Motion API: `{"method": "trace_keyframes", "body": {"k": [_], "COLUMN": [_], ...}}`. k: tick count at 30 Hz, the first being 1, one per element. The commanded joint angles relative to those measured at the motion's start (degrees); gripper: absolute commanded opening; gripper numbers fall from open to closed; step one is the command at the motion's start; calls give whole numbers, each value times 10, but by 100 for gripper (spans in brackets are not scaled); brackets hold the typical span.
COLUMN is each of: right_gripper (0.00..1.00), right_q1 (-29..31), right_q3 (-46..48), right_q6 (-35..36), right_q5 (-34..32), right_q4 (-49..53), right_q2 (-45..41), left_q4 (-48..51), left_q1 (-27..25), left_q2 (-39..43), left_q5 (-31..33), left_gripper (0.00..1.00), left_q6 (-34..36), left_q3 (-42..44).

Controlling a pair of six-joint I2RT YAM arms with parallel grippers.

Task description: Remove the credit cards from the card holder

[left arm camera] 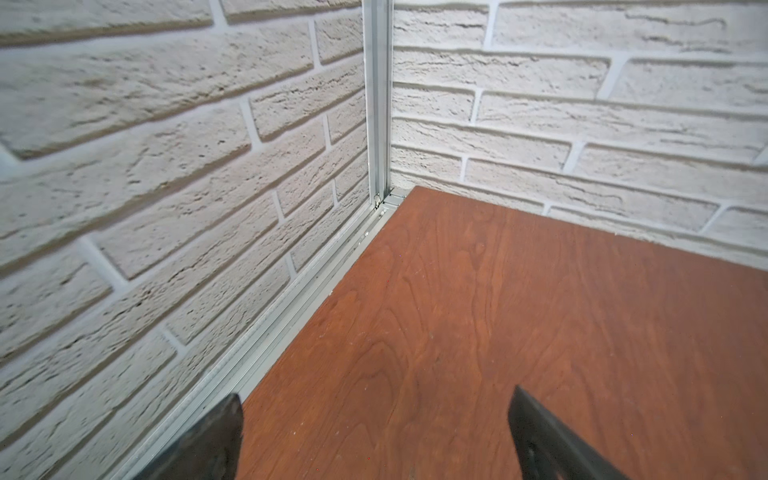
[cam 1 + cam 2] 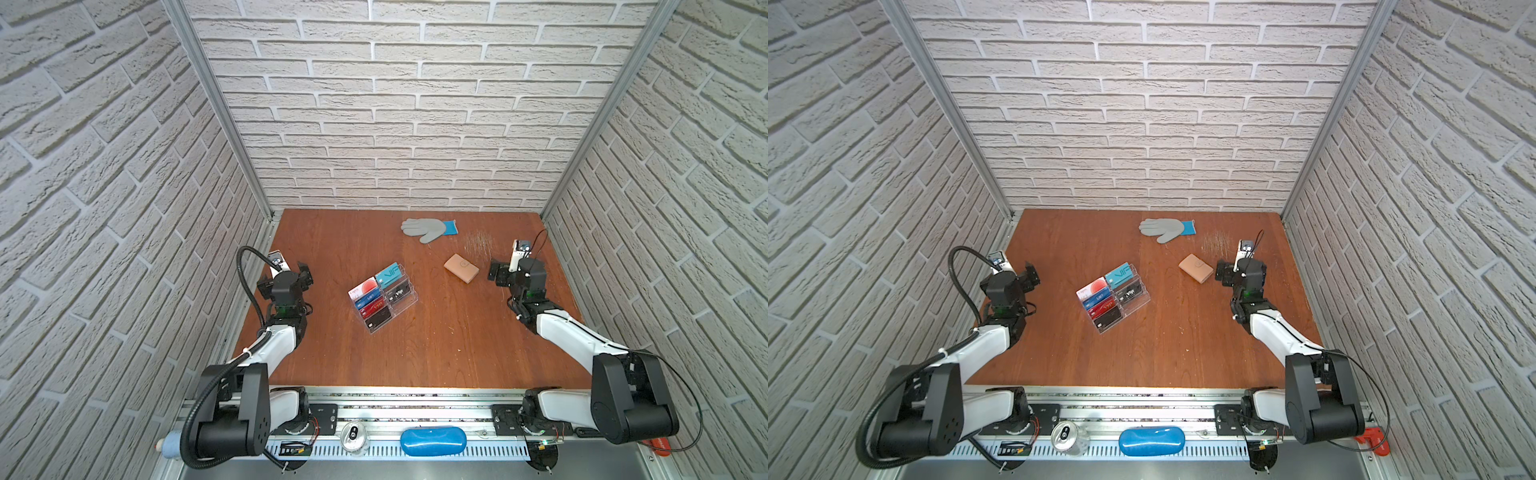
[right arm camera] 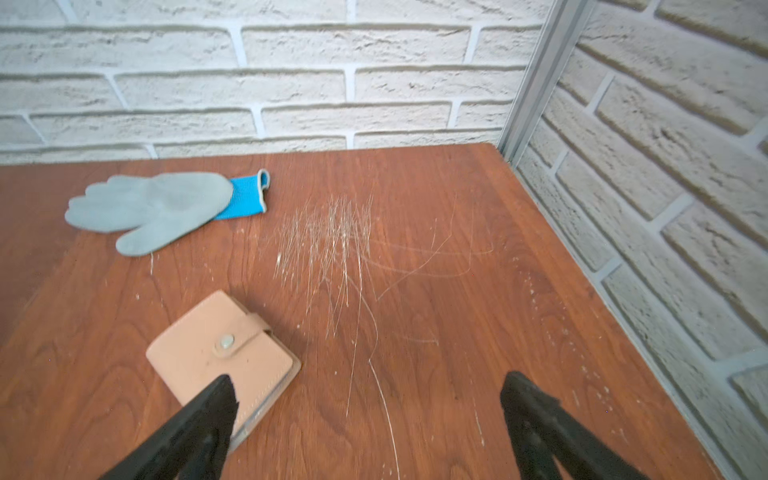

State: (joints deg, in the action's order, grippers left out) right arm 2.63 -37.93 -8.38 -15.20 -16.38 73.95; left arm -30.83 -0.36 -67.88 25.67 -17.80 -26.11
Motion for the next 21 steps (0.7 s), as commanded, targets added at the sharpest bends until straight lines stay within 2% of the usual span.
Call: {"method": "trace_keyframes", "body": {"k": [1,4,7,9,14,18,21], "right_gripper": [100,100,100,100,100,100,100], "right_q1": [2,1,14,47,139,189,211], "right_q3": [-45,-79,-93,-96,-125,-147,-158], "right_q6": [-109,-116,-100,-77,-7,6,4], "right_q5": [-34,79,188,203,199,222,237], "right_q4": [145,173,148,123,113,103,97], "right_q2": [-7,18,50,71,141,186,208], "left_q4": [127,174,209,223,269,272,254], "left_q1": [-29,-69,-100,-107,-130,-144,-171], "left_q2": [27,47,70,80,116,147,156], "left_q5": [8,-20,-55,-101,-160,-209,-216], "left_gripper": [98,98,98,98,98,98,98], "left_q6": [-121,-175,-250,-297,-387,-458,-494], "left_q3": [-27,-37,-33,-26,-6,31,54]}}
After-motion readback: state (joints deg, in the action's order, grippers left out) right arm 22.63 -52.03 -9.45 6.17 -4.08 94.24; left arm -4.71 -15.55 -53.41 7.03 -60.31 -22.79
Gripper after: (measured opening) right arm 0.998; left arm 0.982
